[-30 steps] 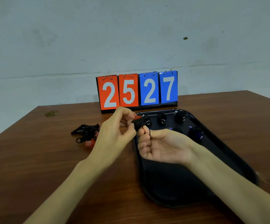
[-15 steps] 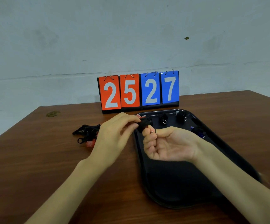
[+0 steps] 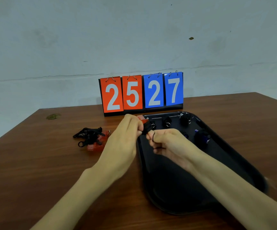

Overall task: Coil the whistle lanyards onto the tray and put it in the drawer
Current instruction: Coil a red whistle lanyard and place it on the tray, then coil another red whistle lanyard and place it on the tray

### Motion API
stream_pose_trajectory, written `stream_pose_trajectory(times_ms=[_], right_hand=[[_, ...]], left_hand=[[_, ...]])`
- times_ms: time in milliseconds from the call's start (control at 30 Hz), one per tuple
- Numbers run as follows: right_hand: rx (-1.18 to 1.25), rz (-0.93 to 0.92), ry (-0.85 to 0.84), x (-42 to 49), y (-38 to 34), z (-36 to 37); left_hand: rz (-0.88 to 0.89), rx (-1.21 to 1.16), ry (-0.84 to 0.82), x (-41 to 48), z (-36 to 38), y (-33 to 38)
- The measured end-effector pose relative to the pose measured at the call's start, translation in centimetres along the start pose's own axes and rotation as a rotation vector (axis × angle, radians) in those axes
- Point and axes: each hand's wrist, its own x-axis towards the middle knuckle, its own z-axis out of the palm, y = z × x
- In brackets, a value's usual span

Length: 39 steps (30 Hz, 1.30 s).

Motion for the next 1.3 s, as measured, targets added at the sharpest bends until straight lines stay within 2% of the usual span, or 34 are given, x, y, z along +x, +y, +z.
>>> stream_pose_trajectory(times_ms=[133, 200, 333, 433, 533, 667, 733, 833, 933, 1000, 1133, 1233, 1300], right_hand=[[-0.135, -0.024, -0.055, -0.5, -0.9, -0.5], [-0.240, -0.043, -0.017, -0.8, -1.4, -0.8], [-0.398, -0.096, 0.067, -2.5, -1.3, -1.2], [-0.518, -0.091, 0.071, -4.1, -0.6, -1.5], [-0.653, -0.032, 0.053, -5.5, -0.3, -2.4], [-0.884, -0.003, 0.226, -6.5, 1.1, -3.7], [-0.863, -0.008, 0.304, -6.9, 1.9, -3.7], [-0.857, 0.006, 0.287, -7.2, 2.6, -3.3], [-0.918, -0.039, 0.283, -7.3, 3.0, -2.8], [-0.950, -0.071, 0.297, -7.3, 3.1, -2.6], [-0.953, -0.066, 0.294, -7.2, 2.9, -2.6], [-0.924, -0.137, 0.364, -6.4, 1.8, -2.3], [-0.874, -0.205, 0.387, -5.2, 0.7, -1.5]], left_hand=[[-0.044, -0.055, 0.056, -0.1, -0.1, 0.0], [-0.101, -0.153, 0.057, 0.1, -0.3, 0.4], [-0.393, -0.682, -0.006, 0.5, -0.5, 1.9], [-0.461, -0.704, -0.145, 0.2, 0.1, 2.0], [-0.513, -0.736, -0.202, -0.3, 0.9, 1.8], [-0.500, -0.645, -0.315, -0.9, 1.9, 2.0], [-0.491, -0.575, -0.367, -1.2, 2.3, 2.4], [-0.470, -0.540, -0.392, -1.5, 2.6, 2.7], [-0.263, -0.286, -0.388, -1.6, 2.6, 2.2], [-0.130, -0.110, -0.372, -1.6, 2.6, 1.7], [-0.086, -0.043, -0.350, -1.7, 2.6, 1.3], [-0.165, -0.098, -0.185, -0.6, 0.9, 0.4], [-0.275, 0.002, -0.107, 0.5, -0.9, -1.6]])
